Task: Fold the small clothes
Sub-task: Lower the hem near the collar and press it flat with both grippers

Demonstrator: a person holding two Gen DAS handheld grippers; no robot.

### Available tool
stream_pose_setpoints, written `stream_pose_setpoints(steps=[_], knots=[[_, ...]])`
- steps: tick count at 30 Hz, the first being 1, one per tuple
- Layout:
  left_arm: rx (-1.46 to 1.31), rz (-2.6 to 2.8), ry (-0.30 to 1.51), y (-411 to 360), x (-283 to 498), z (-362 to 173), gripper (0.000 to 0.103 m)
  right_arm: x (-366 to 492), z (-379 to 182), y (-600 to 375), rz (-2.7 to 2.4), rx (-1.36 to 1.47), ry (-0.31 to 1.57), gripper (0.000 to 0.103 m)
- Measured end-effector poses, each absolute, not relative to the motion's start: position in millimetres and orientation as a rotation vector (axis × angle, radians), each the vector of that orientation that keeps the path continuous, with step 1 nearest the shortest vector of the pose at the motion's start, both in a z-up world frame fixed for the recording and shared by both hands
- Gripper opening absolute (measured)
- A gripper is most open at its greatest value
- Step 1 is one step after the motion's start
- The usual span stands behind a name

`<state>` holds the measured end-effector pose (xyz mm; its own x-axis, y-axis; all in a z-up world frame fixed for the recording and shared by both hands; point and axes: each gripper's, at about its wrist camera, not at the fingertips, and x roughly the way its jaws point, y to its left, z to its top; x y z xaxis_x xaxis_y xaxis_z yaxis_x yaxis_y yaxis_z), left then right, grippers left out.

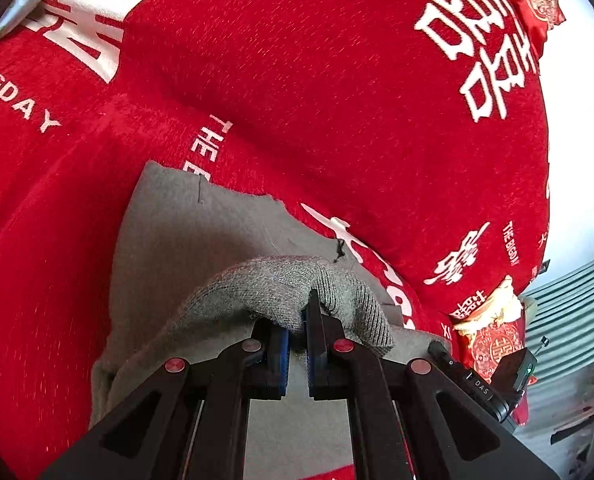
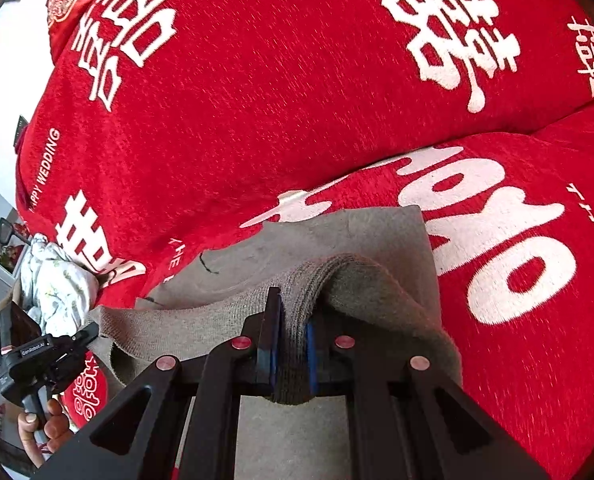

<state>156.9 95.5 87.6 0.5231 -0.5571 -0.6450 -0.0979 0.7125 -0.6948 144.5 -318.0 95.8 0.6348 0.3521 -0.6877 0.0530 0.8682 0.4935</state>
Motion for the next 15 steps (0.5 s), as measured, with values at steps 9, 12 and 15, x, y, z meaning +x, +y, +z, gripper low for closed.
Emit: stream_pose_setpoints(steps=[9, 12, 15], knots=[[-0.759, -0.296, 1.048, 93, 189, 58, 0.007, 172, 75, -319, 0.156, 0.519, 0.911, 0.012], [-0.752, -0.286, 1.063, 92, 198, 49, 0.007, 178, 66, -321, 0.141, 0.528, 0.924, 0.012], [-0.75, -0.262, 1.088, 93, 205, 37, 0.007, 182, 59, -322, 0.131, 0.535, 0.936, 0.012]])
